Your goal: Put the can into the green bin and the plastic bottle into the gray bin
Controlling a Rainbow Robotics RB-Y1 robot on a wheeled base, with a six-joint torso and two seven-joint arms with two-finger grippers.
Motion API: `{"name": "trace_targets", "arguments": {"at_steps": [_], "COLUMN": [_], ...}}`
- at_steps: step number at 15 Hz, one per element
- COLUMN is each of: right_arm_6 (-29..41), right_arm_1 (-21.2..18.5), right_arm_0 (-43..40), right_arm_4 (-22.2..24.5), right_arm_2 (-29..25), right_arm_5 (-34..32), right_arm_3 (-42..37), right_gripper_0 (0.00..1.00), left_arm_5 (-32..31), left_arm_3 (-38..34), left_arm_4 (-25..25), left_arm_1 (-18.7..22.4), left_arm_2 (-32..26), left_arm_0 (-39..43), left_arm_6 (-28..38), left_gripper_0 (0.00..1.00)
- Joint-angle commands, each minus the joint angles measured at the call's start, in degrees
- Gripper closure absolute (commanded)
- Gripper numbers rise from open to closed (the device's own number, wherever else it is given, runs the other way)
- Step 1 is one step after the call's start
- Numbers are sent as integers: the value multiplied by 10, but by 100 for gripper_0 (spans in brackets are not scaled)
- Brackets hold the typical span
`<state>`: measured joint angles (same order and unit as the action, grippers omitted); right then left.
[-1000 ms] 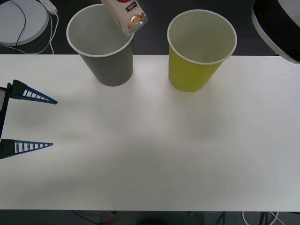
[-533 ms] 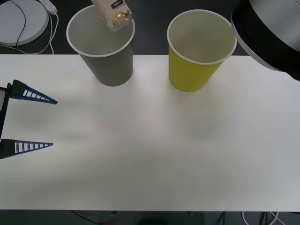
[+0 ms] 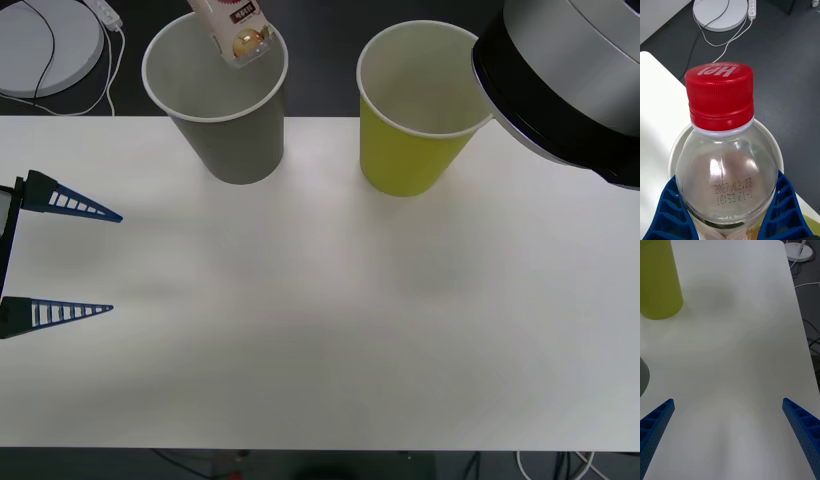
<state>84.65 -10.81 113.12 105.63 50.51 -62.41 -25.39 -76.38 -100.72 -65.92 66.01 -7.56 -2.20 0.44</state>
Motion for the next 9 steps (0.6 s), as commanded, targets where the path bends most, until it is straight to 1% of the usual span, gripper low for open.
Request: {"name": "trace_targets", "arguments": {"at_steps": [1, 7, 8, 9], "right_arm_6": [0, 0, 0, 0], "right_arm_1": [0, 0, 0, 0], "right_arm_0": [0, 0, 0, 0], "right_arm_4": [-4, -8, -9, -9], "right_arm_2": [3, 4, 4, 4], "right_arm_5": [1, 1, 1, 1], "right_arm_3": [0, 0, 0, -1], "right_gripper_0": [100, 100, 81, 21], "left_arm_5": [0, 0, 0, 0], "left_arm_3": [0, 0, 0, 0], "left_arm_4": [0, 0, 0, 0], "left_arm_1": [0, 0, 0, 0], "left_arm_2": [0, 0, 0, 0], "left_arm_0": [0, 0, 0, 0], "left_arm_6": [0, 0, 0, 0], "left_gripper_0": [0, 0, 0, 0]}}
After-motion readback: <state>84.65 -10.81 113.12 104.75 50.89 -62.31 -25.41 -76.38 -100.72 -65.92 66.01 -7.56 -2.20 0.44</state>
